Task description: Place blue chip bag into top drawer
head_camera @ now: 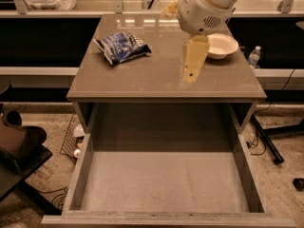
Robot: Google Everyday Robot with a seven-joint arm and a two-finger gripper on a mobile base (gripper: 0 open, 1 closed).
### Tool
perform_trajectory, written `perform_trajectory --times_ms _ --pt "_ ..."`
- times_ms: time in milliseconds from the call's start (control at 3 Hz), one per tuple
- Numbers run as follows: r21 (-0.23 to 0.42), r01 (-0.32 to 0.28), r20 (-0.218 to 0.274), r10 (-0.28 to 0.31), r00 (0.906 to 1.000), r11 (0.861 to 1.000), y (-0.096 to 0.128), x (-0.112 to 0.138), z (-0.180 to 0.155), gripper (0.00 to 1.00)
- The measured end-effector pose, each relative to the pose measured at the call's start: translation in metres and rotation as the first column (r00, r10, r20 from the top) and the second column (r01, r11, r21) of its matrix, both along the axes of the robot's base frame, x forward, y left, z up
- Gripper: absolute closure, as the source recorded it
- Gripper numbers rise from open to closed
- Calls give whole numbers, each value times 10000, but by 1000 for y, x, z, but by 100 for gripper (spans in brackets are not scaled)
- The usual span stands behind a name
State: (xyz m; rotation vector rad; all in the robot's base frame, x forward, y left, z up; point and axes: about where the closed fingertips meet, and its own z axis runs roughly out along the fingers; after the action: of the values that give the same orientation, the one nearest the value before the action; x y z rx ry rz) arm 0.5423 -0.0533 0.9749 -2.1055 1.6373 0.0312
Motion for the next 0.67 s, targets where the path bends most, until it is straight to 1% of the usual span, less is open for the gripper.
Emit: perform_trajectory --times_ms 333,667 --pt "0 -1 1 1 10000 10000 0 0 0 0" --pt "128 -267 -1 267 9996 9996 13 15 -10 0"
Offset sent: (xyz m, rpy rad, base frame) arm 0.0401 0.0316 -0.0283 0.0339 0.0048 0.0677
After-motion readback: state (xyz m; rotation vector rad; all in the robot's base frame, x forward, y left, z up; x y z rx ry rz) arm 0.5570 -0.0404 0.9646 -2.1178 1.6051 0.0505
